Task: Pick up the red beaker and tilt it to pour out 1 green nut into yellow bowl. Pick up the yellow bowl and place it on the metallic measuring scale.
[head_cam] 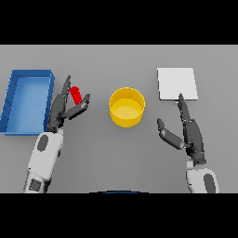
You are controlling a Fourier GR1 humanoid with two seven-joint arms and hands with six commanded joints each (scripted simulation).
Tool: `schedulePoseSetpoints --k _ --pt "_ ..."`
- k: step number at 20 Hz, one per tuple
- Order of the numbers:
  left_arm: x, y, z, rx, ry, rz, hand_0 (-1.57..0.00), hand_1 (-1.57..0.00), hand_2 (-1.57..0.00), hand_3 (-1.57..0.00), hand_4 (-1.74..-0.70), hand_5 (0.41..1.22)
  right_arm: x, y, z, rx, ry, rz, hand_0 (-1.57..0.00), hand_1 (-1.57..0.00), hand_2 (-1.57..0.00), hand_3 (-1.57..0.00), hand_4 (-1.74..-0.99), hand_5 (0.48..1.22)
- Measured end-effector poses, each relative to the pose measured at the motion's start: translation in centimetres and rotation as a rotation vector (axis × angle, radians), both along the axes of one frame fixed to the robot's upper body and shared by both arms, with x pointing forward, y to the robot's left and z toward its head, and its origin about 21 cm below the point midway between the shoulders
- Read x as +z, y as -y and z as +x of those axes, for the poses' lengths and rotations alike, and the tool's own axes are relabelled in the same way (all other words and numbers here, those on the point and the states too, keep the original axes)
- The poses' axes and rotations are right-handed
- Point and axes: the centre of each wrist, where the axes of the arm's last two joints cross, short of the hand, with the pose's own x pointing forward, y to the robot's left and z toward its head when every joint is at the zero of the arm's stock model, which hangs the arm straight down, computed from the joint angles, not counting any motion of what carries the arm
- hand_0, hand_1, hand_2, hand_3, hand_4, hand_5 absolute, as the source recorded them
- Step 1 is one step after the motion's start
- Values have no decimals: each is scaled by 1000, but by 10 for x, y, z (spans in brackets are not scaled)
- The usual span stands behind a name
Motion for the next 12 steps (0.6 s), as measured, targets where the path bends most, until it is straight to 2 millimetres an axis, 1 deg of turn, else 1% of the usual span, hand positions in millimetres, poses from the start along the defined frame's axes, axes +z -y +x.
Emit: schedulePoseSetpoints --k 1,3,4,6,8,9,10,11,12 --pt "-3 2 1 -1 4 8 1 1 1 1 -1242 657 0 4 1 -2 -4 -3 1 1 1 1 -1250 683" --pt "-2 5 8 -8 31 25 1 1 1 1 -1256 664 1 3 -3 10 -8 9 1 1 1 1 -1264 690" --pt "0 11 13 -11 31 32 1 1 1 1 -1261 671 1 3 -4 9 -4 15 1 1 1 1 -1267 692" --pt "0 12 21 -10 21 43 1 1 1 1 -1262 680 0 3 -6 10 1 15 1 1 1 1 -1262 691" --pt "-4 15 23 -19 34 43 1 1 1 1 -1271 692 -1 5 -8 -1 -3 10 1 1 1 1 -1265 691" --pt "-3 14 26 -10 34 41 1 -24 -41 1 -1297 715 -1 2 -7 3 0 15 1 1 1 1 -1259 691" --pt "-3 19 27 -2 50 32 -93 -141 -150 -47 -1324 741 2 1 -5 0 0 7 1 1 1 1 -1255 691" --pt "-2 20 29 5 78 22 -322 -364 -358 -218 -1355 770 1 0 -6 -3 0 1 1 1 1 1 -1252 690" --pt "-4 21 28 18 89 16 -572 -606 -600 -421 -1424 860 -1 3 -5 -7 -5 -6 1 1 1 1 -1247 688"
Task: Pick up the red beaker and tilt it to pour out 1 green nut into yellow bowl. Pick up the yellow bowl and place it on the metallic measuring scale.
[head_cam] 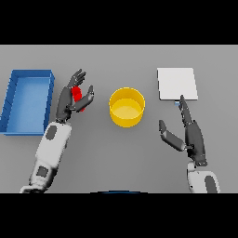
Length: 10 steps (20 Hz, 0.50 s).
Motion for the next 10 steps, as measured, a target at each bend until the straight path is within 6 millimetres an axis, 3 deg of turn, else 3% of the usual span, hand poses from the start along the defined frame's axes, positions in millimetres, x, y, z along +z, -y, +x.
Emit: schedulePoseSetpoints --k 2,4,5,7,10 --pt "-1 -2 2 21 -13 -6 -932 -953 -950 -761 -1529 990 2 0 1 0 13 -4 1 1 1 1 -1241 695" --pt "-6 5 1 -15 46 -19 -1162 -1176 -1173 -997 -1601 1073 1 0 2 4 6 4 1 1 1 1 -1233 688" --pt "-4 4 4 -9 27 -26 -1244 -1255 -1253 -1111 -1572 1103 2 -1 3 6 4 6 1 1 1 1 -1233 686" --pt "-5 10 3 -9 33 -30 -1361 -1369 -1367 -1277 -1633 1125 0 -6 3 15 11 12 1 1 1 1 -1219 680" --pt "2 6 7 17 41 -40 -1464 -1467 -1467 -1420 -1686 1129 -6 -5 5 4 -3 -8 1 1 1 1 -1186 670"
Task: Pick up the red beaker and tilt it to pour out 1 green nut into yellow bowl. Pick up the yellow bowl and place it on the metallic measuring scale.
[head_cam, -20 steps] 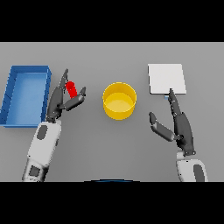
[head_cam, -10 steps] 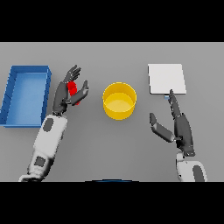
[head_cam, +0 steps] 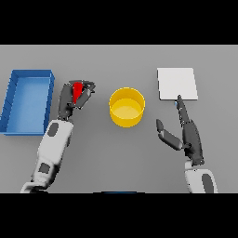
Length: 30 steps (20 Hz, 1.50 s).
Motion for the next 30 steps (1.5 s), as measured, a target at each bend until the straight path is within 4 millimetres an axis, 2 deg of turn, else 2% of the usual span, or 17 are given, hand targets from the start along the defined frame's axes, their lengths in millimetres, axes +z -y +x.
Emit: schedulePoseSetpoints --k 4,6,10,13,16,17,21,24,28,30 --pt "21 0 9 -8 34 45 -1527 -1529 -1528 -1509 -1718 1126 7 7 3 -13 37 -29 1 1 1 1 -1127 659" --pt "33 -6 10 -39 74 112 -1543 -1544 -1544 -1532 -1726 1130 3 7 -1 -12 39 -44 1 1 1 1 -1108 656" --pt "69 -5 18 -142 118 412 -1559 -1560 -1560 -1555 -1735 1136 3 8 -2 -11 26 -63 1 1 1 1 -1092 661" --pt "79 4 16 -206 118 546 -1559 -1560 -1560 -1555 -1735 1123 3 8 -4 -3 47 -50 1 1 1 1 -1092 668" --pt "82 10 15 -230 107 598 -1562 -1562 -1562 -1558 -1736 1144 6 2 -2 -4 25 -62 1 1 1 1 -1096 666" --pt "88 11 17 -246 113 656 -1564 -1564 -1564 -1561 -1737 1149 4 3 -3 -8 21 -60 1 1 1 1 -1096 670" --pt "113 36 29 -354 158 981 -1568 -1568 -1568 -1567 -1739 1177 7 0 -1 20 47 -55 1 1 1 1 -1056 692" --pt "126 52 36 -436 175 1208 -1569 -1570 -1569 -1569 -1740 1199 8 1 -1 18 45 -59 1 1 1 1 -1068 689" --pt "138 72 45 -549 176 1488 -1570 -1570 -1570 -1570 -1582 1212 7 0 -1 22 52 -39 1 1 1 1 -1063 681" --pt "140 82 45 -585 174 1612 -1571 -1571 -1571 -1570 -1637 1215 4 -1 -2 18 20 -32 1 1 1 1 -1057 674"
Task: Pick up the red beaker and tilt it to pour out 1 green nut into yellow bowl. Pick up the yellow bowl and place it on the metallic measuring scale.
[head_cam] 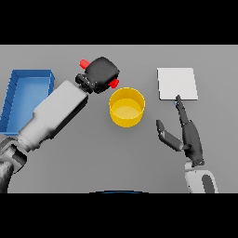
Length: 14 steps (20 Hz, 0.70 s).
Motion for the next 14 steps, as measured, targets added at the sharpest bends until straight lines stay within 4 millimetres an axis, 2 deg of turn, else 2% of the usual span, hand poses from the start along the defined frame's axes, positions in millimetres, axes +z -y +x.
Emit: schedulePoseSetpoints --k 4,7,11,14 --pt "1 22 2 -56 45 196 -1571 -1571 -1571 -1571 -1696 1219 0 4 -3 12 6 -10 1 1 1 1 -1066 689" --pt "5 26 6 -78 94 342 -1571 -1571 -1571 -1571 -1718 1220 0 2 -1 17 7 -2 1 1 1 1 -1063 694" --pt "10 34 7 -119 149 442 -1571 -1571 -1571 -1571 -1732 1220 -1 3 -1 14 -5 -9 1 1 1 1 -1060 696" --pt "3 40 2 -147 184 480 -1571 -1571 -1571 -1571 -1736 1221 1 -3 -1 34 15 31 1 1 1 1 -1058 700"
